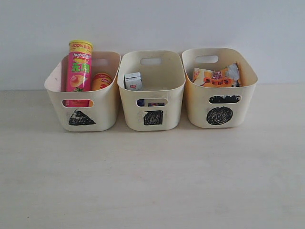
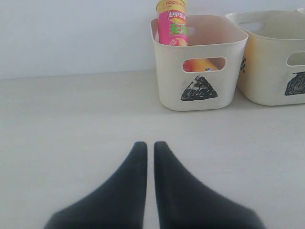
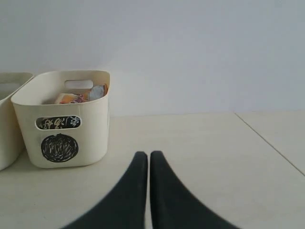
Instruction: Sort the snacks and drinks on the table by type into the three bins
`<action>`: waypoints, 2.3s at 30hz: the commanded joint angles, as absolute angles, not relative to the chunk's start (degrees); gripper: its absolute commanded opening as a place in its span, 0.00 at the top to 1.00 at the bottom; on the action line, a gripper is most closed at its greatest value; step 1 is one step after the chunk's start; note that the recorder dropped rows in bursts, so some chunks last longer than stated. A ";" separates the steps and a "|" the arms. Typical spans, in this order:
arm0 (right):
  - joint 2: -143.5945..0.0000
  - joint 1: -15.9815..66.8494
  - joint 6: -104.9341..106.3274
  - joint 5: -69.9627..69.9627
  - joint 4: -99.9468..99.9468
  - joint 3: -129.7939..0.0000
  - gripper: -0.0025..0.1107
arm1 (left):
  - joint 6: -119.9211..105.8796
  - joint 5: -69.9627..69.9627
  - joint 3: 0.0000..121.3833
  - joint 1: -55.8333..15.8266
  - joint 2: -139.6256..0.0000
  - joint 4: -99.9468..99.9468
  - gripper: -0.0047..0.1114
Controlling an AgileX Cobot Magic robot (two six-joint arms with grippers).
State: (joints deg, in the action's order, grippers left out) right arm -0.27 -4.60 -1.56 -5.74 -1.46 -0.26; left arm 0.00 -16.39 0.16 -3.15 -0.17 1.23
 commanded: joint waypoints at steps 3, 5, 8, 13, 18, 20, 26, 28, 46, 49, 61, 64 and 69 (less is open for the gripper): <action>0.00 -5.05 -1.23 -5.40 -2.03 0.00 0.98 | -0.42 -16.32 0.00 -2.94 0.00 0.92 0.92; 0.00 -5.05 -1.23 -5.40 -2.03 0.00 0.98 | -0.42 -16.32 0.00 -2.94 0.00 0.92 0.92; 0.00 -5.05 -1.23 -5.40 -2.03 0.00 0.98 | -0.42 -16.32 0.00 -2.94 0.00 0.92 0.92; 0.00 -5.05 -1.23 -5.89 -2.06 0.00 0.98 | -0.42 -16.32 0.00 -2.94 0.00 0.92 0.92; 0.00 -5.05 -0.99 -12.37 -1.02 0.00 0.98 | -0.42 -16.32 0.00 -2.94 0.00 0.92 0.92; 0.00 -5.05 -0.76 -15.36 -0.54 0.00 0.98 | -0.42 -16.32 0.00 -2.94 0.00 0.92 0.92; 0.00 -5.05 0.46 -19.59 -0.54 0.00 0.98 | -0.42 -16.32 0.00 -2.94 0.00 0.92 0.92; 0.00 -5.05 0.33 -19.88 -0.54 0.00 0.98 | -0.42 -16.32 0.00 -2.94 0.00 0.92 0.92; 0.00 -5.05 0.33 -19.88 -0.54 0.00 0.98 | -0.42 -16.32 0.00 -2.94 0.00 0.92 0.92; 0.00 -5.05 0.33 -19.88 -0.54 0.00 0.98 | -0.42 -16.32 0.00 -2.94 0.00 0.92 0.92; 0.00 -5.05 0.33 -19.88 -0.54 0.00 0.98 | -0.42 -16.32 0.00 -2.94 0.00 0.92 0.92; 0.00 -5.05 0.33 -19.88 -0.54 0.00 0.98 | -0.42 -16.32 0.00 -2.94 0.00 0.92 0.92; 0.00 -5.05 0.33 -19.88 -0.54 0.00 0.98 | -0.42 -16.32 0.00 -2.94 0.00 0.92 0.92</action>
